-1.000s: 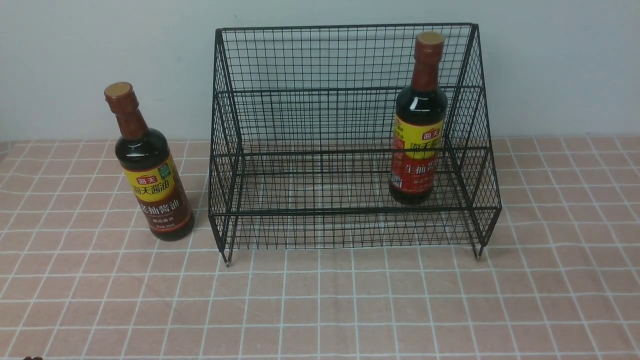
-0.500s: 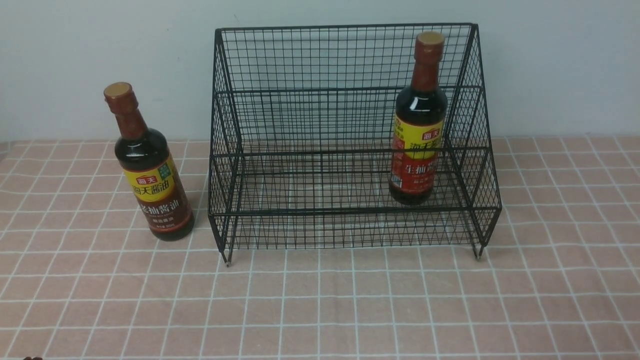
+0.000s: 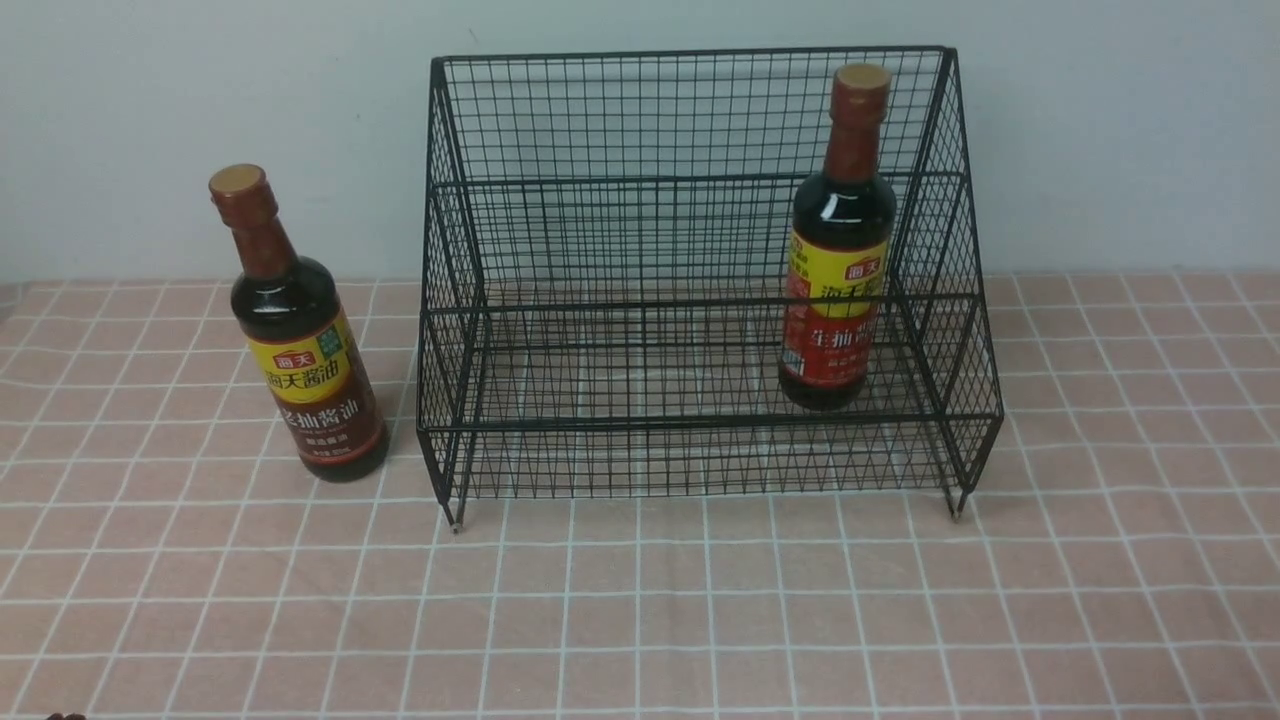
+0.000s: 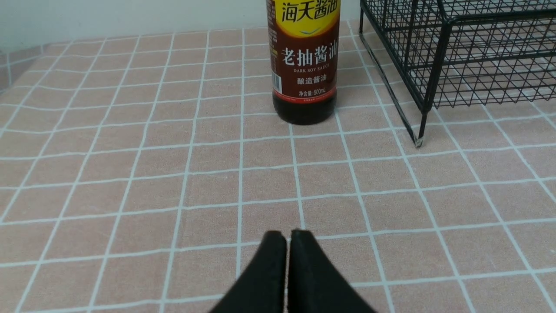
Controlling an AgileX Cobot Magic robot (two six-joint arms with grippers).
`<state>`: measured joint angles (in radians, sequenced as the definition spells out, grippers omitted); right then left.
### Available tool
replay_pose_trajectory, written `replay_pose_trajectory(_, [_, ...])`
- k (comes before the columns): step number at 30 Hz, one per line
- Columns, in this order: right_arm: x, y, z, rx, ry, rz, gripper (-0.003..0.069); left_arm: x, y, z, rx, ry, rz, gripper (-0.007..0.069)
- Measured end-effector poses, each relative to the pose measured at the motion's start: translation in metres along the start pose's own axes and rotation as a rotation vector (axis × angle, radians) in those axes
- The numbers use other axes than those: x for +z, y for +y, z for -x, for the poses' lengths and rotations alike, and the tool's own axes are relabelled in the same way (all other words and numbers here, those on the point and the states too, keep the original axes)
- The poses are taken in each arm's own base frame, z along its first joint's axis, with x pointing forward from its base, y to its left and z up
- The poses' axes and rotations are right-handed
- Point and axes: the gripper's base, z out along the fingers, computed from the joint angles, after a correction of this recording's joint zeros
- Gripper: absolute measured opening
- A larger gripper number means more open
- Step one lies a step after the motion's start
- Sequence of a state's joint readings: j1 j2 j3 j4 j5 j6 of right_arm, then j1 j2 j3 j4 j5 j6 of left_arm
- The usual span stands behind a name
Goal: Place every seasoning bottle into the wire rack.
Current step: Use the left arm to grab the condiment bottle closest to it
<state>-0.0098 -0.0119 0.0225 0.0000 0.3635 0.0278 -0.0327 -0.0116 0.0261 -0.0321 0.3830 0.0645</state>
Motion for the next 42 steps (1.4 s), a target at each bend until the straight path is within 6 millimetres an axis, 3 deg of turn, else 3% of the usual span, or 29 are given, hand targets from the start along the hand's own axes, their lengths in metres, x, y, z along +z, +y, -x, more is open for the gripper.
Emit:
replay_pose_trajectory(28, [0.0,0.0,0.0,0.0,0.0,0.0,-0.0012,0.0,0.0,0.001,-0.001,-0.008,0.0,-0.0007])
replay_pose_trajectory(34, [0.0,0.0,0.0,0.0,0.0,0.0,-0.0012,-0.005,0.002,0.03,-0.149,-0.352,-0.007,-0.0007])
replay_pose_trajectory(39, [0.0,0.0,0.0,0.0,0.0,0.0,-0.0012,-0.024,0.012,0.06,-0.266,-0.757,0.04,-0.0007])
replay_pose_trajectory(42, [0.0,0.0,0.0,0.0,0.0,0.0,-0.0012,-0.026,0.014,0.07,-0.289,-0.82,0.049,-0.0007])
